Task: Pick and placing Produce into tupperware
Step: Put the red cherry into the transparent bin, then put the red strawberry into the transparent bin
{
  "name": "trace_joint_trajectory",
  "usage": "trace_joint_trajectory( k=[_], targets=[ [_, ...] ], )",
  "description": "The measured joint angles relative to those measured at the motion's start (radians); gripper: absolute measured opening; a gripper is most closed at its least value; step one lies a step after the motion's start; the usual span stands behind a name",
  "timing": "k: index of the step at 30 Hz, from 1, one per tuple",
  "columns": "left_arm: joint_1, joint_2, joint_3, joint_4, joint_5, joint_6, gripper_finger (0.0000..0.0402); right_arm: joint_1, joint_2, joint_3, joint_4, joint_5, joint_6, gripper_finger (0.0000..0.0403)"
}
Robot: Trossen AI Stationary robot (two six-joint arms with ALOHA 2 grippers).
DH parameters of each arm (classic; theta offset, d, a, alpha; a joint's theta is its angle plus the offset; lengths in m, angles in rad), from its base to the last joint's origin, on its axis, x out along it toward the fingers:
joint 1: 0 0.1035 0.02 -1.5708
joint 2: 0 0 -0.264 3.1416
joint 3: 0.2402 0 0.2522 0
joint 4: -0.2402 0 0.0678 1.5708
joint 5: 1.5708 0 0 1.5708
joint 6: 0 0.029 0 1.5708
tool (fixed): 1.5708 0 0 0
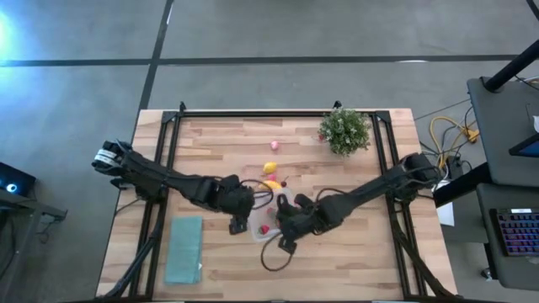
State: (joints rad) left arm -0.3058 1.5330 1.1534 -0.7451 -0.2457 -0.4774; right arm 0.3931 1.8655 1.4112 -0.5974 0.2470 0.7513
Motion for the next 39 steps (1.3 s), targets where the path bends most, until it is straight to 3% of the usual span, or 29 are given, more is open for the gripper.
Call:
trace_joint_trajectory(
  k=[11,19,29,39],
  targets=[
    [-0.090,-0.075,-0.136,-0.021,-0.021,-0.271,0.0274,-0.005,0.010,0.015,-0.015,0.084,-0.012,0.0232],
    [-0.065,-0.114,-0.210,-0.016,0.089,-0.745,0.0274,-0.003,0.001,0.100,-0.257,0.194,0.091,0.0285],
    [-0.065,-0.013,-0.223,0.119,0.085,-0.747,0.0274,-0.001,-0.046,0.151,-0.551,0.392,0.407,0.0293],
    [-0.065,0.106,-0.220,0.117,0.087,-0.747,0.0274,0.010,-0.107,0.153,-0.630,0.412,0.498,0.0288]
  ],
)
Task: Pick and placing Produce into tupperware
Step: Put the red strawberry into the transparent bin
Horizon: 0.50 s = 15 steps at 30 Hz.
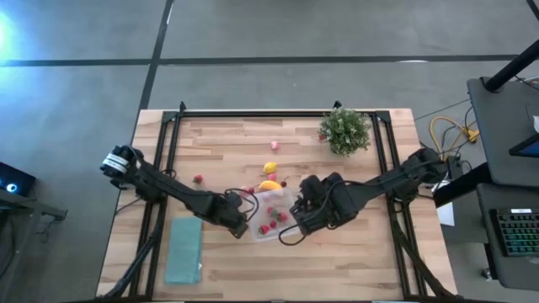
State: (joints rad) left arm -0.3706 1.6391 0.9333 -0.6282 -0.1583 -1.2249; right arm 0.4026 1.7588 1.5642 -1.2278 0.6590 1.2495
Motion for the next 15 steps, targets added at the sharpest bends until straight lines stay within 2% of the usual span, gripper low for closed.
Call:
trace_joint_trajectory(
  k=[5,15],
  targets=[
    [0.000,0.021,0.000,0.057,0.002,0.000,0.0262,-0.002,-0.004,-0.004,0.000,0.001,0.000,0.0284],
    [0.000,0.026,0.000,0.070,-0.010,0.009,0.0188,-0.001,-0.004,-0.009,0.002,0.000,0.001,0.0280]
  ],
)
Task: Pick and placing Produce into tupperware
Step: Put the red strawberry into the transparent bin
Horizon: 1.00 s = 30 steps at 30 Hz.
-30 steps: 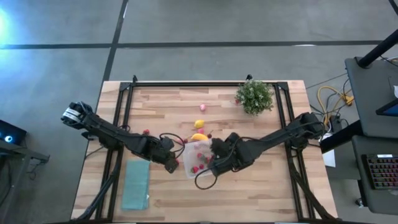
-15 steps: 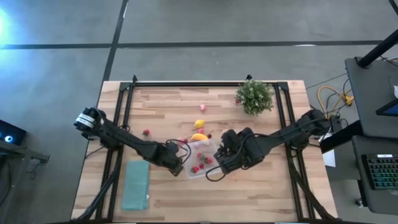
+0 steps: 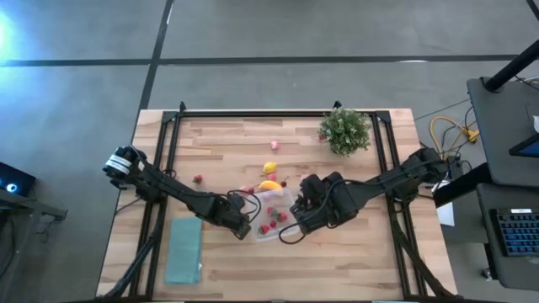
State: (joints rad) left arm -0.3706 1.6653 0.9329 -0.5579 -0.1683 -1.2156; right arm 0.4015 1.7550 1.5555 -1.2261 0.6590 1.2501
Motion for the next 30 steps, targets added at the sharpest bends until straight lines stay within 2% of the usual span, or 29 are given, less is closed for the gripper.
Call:
trace_joint_trajectory(
  k=[13,17,20,24,27,30],
  targets=[
    [0.003,0.018,0.005,-0.002,-0.026,0.080,0.0137,0.000,0.000,-0.004,0.003,-0.001,0.007,0.0278],
    [0.004,-0.030,0.036,-0.018,-0.029,0.137,0.0135,0.000,0.000,-0.005,0.002,-0.001,0.006,0.0277],
    [0.004,-0.091,0.071,-0.040,-0.073,0.158,0.0134,0.000,0.000,-0.005,0.001,-0.001,0.006,0.0275],
    [0.003,-0.180,0.137,0.027,-0.174,0.303,0.0134,0.000,0.000,-0.005,0.001,-0.001,0.006,0.0277],
    [0.011,-0.208,0.162,0.133,-0.180,0.442,0.0133,0.000,0.000,-0.006,0.001,-0.001,0.006,0.0278],
    [0.032,-0.182,0.172,0.158,-0.157,0.514,0.0133,0.000,0.000,-0.006,0.000,-0.001,0.006,0.0275]
  ],
)
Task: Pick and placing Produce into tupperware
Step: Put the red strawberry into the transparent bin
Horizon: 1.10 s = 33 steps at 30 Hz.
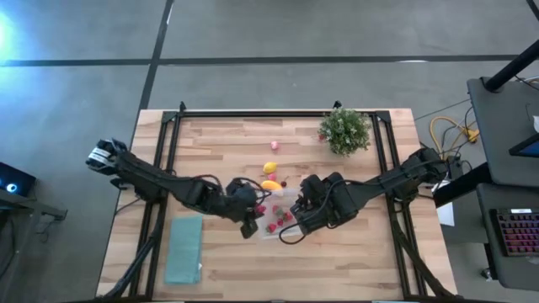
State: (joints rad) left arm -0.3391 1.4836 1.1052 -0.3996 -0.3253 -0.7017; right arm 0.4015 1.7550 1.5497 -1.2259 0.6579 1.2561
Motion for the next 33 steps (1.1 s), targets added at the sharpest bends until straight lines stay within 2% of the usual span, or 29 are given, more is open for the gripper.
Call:
trace_joint_trajectory(
  k=[5,9,16,18,20,23,26,33],
  targets=[
    [0.027,0.091,0.011,0.038,0.070,0.074,0.0143,0.000,0.000,0.000,0.000,-0.001,0.000,0.0276],
    [0.034,0.167,0.036,0.031,0.085,0.109,0.0161,0.000,0.000,0.000,-0.001,-0.002,0.001,0.0278],
    [0.041,0.160,0.079,0.013,0.080,0.119,0.0222,0.000,0.000,-0.002,-0.003,-0.006,0.007,0.0279],
    [0.050,0.134,0.079,-0.081,0.077,0.150,0.0241,0.000,0.000,-0.002,-0.005,-0.006,0.007,0.0280],
    [0.067,0.090,0.080,-0.262,0.041,0.141,0.0255,0.000,0.000,-0.005,-0.006,-0.007,0.006,0.0281],
    [0.109,0.032,0.070,-0.618,-0.037,0.004,0.0261,0.000,0.000,-0.009,-0.010,-0.010,0.003,0.0279],
    [0.171,-0.038,0.033,-0.815,-0.053,-0.090,0.0262,0.000,0.000,-0.016,-0.012,-0.010,0.002,0.0277],
    [0.377,-0.205,-0.132,-0.707,0.024,-0.106,0.0262,0.000,-0.001,-0.023,-0.061,-0.011,-0.001,0.0281]
  ],
)
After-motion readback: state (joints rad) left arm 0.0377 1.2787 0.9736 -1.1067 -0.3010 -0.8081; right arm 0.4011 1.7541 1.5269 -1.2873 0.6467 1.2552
